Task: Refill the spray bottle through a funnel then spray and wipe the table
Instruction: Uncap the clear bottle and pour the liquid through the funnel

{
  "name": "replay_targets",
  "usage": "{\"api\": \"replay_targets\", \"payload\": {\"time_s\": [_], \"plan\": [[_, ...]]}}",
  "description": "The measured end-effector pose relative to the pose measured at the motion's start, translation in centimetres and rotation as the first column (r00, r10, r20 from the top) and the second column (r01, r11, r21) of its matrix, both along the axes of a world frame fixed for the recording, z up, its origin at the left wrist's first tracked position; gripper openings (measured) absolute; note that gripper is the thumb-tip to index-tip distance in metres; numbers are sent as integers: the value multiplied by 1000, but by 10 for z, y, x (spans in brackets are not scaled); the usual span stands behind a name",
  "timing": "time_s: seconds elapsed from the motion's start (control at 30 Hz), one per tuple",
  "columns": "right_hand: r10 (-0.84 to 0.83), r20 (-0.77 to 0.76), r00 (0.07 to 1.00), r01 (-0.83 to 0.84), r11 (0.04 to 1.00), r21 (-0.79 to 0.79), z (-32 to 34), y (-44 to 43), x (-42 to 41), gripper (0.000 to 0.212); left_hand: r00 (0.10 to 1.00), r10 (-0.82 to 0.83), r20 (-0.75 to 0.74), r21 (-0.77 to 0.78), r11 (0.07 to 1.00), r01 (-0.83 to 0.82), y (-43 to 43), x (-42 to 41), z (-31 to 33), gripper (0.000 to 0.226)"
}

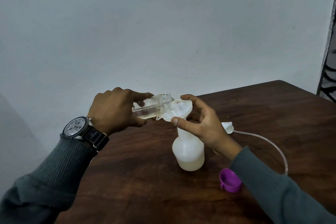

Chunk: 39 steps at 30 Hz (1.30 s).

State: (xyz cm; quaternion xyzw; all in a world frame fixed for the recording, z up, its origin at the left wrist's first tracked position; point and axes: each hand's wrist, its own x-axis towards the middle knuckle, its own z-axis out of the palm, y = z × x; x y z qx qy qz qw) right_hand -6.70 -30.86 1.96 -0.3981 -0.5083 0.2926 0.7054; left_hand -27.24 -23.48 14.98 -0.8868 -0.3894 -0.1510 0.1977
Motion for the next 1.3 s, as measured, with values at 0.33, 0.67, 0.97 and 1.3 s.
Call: {"api": "replay_targets", "payload": {"time_s": [0.33,0.67,0.97,1.3], "plan": [[-2,1,1000,2,1000,2,-1,0,0,61,1000,7,-10,3,1000,-7,-2,1,1,66],[-9,5,1000,9,1000,0,-1,0,-1,62,1000,17,-6,2,1000,-17,-4,2,0,65],[-8,5,1000,8,1000,7,-1,0,0,63,1000,8,3,9,1000,-8,-3,2,0,67],[1,-2,1000,-1,1000,9,-2,0,0,61,1000,9,-9,8,1000,-9,-2,0,-1,67]]}}
